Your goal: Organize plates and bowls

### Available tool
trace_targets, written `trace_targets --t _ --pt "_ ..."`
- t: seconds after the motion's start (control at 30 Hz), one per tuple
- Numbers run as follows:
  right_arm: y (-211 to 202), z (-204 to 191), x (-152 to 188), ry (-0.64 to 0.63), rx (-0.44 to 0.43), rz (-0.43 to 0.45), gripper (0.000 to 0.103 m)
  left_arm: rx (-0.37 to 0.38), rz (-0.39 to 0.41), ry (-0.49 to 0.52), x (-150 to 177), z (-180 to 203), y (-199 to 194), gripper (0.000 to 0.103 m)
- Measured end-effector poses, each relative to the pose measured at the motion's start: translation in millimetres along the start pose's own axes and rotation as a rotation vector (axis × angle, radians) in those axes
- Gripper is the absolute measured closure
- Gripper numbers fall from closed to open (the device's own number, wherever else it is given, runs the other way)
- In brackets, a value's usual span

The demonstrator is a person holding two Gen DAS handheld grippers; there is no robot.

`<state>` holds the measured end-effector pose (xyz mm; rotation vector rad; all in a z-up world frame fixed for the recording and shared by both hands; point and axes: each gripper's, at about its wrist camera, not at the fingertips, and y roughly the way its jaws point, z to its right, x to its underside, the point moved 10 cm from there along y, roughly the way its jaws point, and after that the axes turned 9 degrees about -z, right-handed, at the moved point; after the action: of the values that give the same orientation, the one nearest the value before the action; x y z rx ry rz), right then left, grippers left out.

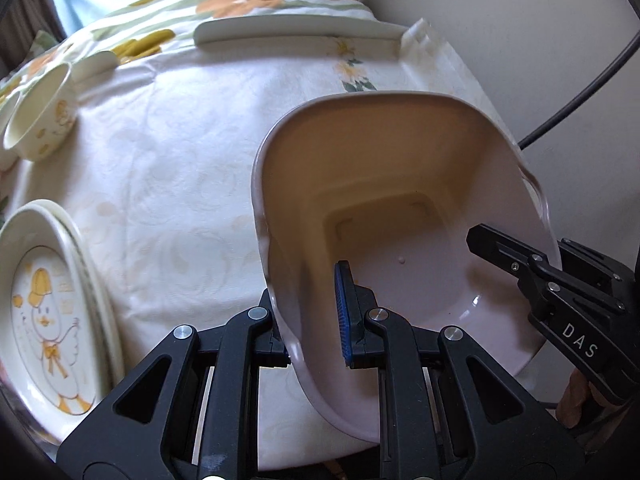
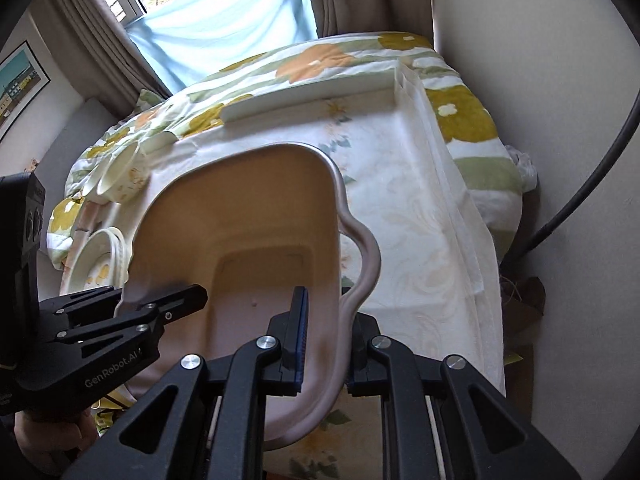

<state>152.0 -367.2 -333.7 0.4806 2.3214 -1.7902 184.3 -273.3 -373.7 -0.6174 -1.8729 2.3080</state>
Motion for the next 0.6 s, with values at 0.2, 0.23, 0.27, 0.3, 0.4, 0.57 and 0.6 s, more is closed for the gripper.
trace_targets --t 0.2,0.23,0.27,0.3,0.4,0.57,0.6 --pt "11.5 16.7 10.4 0.025 -0.015 -0.006 0.089 -0.026 -0.004 0.013 -3.9 -2.9 12.0 0.090" --pt "12.2 17.0 11.0 0.026 -0.017 -0.008 0.089 -0.029 -0.003 0.012 -4.4 -4.8 11.9 0.089" --pt "14.1 18.4 11.1 0.027 -0.021 -0.012 0.089 -0.037 -0.004 0.011 -4.7 -5.7 12.1 0.085" --pt "16.1 19.8 11.4 0.034 -0.035 -0.016 0.089 -0.034 -0.004 0.011 -4.8 -5.3 12.0 0.082" --pt "21.1 21.5 12.1 0.056 -0.077 -0.029 0.089 -0.042 0.008 0.021 -6.7 -1.4 12.6 0.029" --pt "22.9 24.3 8.3 0.086 -0.096 -0.021 0.089 -0.059 0.036 0.034 -14.7 0.5 9.9 0.016" --pt "23.1 26.9 7.0 0.103 -0.100 -0.019 0.086 -0.060 0.033 0.036 -15.4 0.1 11.0 0.016"
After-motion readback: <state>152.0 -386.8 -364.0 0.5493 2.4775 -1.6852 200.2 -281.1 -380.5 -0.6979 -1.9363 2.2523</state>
